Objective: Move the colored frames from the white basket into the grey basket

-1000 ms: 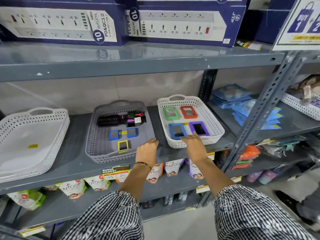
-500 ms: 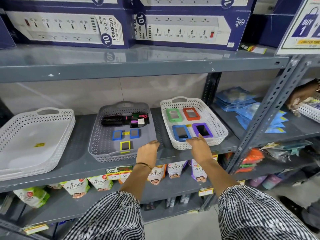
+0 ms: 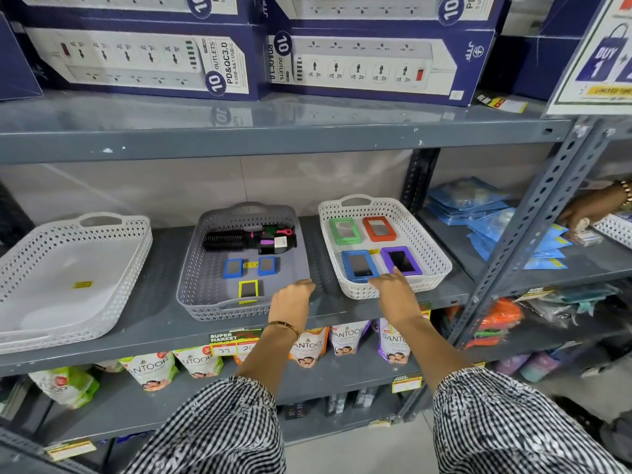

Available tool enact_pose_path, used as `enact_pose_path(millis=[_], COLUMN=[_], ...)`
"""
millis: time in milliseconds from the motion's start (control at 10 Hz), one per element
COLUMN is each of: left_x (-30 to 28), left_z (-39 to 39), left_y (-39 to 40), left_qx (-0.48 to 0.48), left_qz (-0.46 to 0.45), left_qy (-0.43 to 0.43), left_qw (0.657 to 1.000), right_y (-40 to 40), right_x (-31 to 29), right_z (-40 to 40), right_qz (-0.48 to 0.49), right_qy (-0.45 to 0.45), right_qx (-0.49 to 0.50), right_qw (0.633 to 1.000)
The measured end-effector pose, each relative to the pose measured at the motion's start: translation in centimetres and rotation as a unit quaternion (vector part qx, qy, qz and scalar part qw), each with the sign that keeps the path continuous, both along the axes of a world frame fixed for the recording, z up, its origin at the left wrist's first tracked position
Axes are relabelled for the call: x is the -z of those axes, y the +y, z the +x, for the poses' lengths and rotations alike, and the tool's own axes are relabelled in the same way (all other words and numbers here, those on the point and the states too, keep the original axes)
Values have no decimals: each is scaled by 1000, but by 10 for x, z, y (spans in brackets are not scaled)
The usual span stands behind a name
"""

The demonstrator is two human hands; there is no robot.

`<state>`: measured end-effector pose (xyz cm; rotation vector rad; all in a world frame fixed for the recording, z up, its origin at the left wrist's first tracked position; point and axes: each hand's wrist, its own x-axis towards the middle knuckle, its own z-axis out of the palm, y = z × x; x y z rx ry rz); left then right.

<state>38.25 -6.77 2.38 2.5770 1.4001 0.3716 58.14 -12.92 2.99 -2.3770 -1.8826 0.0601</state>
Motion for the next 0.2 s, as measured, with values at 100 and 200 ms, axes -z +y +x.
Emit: enact_pose_path(millis=[100, 200], left_x=[5, 2], left_z=[0, -3], left_y=[4, 2], left_qx=[9, 18], left_qz=[13, 19], left_qy=[11, 28], left_qw=[1000, 999], right_y=[-1, -3], right_x=[4, 3], right_z=[-3, -8], right_qz=[24, 71], right_qy=[-15, -11], right_qx=[0, 6], right_qw=[1000, 997])
